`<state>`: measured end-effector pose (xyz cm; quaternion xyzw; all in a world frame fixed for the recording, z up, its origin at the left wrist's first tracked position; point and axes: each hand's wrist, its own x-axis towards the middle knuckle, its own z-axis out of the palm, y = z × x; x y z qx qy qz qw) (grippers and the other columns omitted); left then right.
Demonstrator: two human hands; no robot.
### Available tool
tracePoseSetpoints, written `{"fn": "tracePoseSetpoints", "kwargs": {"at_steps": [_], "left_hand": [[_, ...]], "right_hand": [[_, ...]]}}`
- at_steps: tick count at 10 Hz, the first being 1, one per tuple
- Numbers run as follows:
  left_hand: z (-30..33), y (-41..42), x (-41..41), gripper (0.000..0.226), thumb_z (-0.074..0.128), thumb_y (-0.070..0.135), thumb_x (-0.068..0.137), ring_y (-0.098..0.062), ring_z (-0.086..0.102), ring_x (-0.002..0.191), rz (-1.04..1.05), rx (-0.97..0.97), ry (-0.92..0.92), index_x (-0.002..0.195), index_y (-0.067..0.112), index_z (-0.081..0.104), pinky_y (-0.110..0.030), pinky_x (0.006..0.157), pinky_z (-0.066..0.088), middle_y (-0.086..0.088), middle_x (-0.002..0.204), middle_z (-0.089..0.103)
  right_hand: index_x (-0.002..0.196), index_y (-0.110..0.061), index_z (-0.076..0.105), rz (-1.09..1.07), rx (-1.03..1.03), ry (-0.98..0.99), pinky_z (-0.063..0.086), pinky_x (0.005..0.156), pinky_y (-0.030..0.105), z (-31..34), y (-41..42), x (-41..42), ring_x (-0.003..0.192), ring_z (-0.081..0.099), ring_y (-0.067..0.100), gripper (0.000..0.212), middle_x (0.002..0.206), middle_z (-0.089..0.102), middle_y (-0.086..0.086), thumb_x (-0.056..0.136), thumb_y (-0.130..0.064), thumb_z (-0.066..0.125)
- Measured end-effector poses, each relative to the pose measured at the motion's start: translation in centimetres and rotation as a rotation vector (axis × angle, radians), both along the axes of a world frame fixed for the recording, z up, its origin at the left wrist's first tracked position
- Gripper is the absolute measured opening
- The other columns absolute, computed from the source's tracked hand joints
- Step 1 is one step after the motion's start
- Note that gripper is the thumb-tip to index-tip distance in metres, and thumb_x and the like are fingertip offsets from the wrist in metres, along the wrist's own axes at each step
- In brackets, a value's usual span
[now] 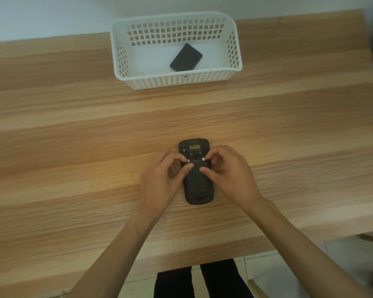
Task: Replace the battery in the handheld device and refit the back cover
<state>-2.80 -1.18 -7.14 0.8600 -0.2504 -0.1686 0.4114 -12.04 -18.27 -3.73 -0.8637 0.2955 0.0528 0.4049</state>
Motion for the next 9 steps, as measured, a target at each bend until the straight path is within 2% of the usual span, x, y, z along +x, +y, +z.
{"fn": "tracePoseSetpoints", "kwargs": {"at_steps": [2,3,5,6,7,8,9], "left_hand": [[0.0,-0.1,-0.1,0.017,0.074,0.044,0.091,-0.006,0.061,0.074,-0.003,0.039,0.014,0.1,0.032,0.067,-0.037,0.061,0.056,0.019,0.091,0.06],[0.1,-0.1,0.1,0.017,0.074,0.045,0.09,-0.006,0.063,0.076,-0.002,0.044,0.056,0.1,0.034,0.066,-0.036,0.063,0.057,0.018,0.091,0.062],[0.8,-0.2,0.4,0.017,0.075,0.041,0.091,-0.006,0.064,0.08,-0.009,0.074,0.128,0.101,0.036,0.062,-0.028,0.067,0.055,0.018,0.089,0.062],[1.0,0.1,0.5,0.02,0.073,0.037,0.092,-0.005,0.064,0.085,-0.019,0.076,0.167,0.107,0.033,0.06,-0.029,0.07,0.056,0.017,0.092,0.063],[1.6,0.3,0.5,0.028,0.075,0.031,0.092,-0.007,0.063,0.086,-0.031,0.049,0.196,0.114,0.029,0.059,-0.038,0.075,0.057,0.014,0.1,0.061],[2.9,0.4,0.7,0.039,0.077,0.034,0.088,-0.007,0.059,0.092,0.03,-0.001,0.194,0.12,0.03,0.055,-0.033,0.082,0.054,0.008,0.105,0.058],[4.5,0.4,0.9,0.047,0.07,0.051,0.084,-0.01,0.06,0.099,0.064,-0.043,0.193,0.123,0.032,0.052,-0.034,0.089,0.054,0.006,0.109,0.058]], "right_hand": [[0.097,-0.036,0.057,-0.019,0.026,-0.003,0.058,0.073,0.034,-0.1,0.1,-0.2,0.084,0.062,0.007,0.031,0.091,0.06,-0.013,0.082,-0.03,0.083],[0.1,-0.032,0.06,-0.024,0.029,0.001,0.058,0.072,0.033,0.0,0.2,-0.3,0.084,0.062,0.007,0.028,0.092,0.059,-0.013,0.083,-0.03,0.082],[0.107,-0.033,0.057,-0.013,0.047,0.021,0.06,0.072,0.036,0.1,0.6,-0.5,0.081,0.062,0.007,0.028,0.094,0.059,-0.011,0.088,-0.027,0.077],[0.11,-0.033,0.057,-0.003,0.048,0.031,0.06,0.074,0.038,0.3,0.7,-0.6,0.081,0.063,0.008,0.031,0.097,0.058,-0.01,0.088,-0.021,0.075],[0.115,-0.028,0.062,-0.004,0.035,0.05,0.061,0.079,0.037,1.1,0.6,-0.5,0.084,0.064,0.006,0.03,0.103,0.058,-0.009,0.089,-0.019,0.074],[0.121,-0.025,0.063,-0.009,0.009,0.031,0.06,0.08,0.037,2.3,0.6,-0.3,0.084,0.063,0.006,0.034,0.103,0.057,-0.01,0.09,-0.023,0.073],[0.124,-0.028,0.06,-0.041,0.017,-0.012,0.059,0.08,0.038,3.6,0.6,-0.1,0.085,0.064,0.007,0.036,0.101,0.057,-0.012,0.09,-0.029,0.072]]}}
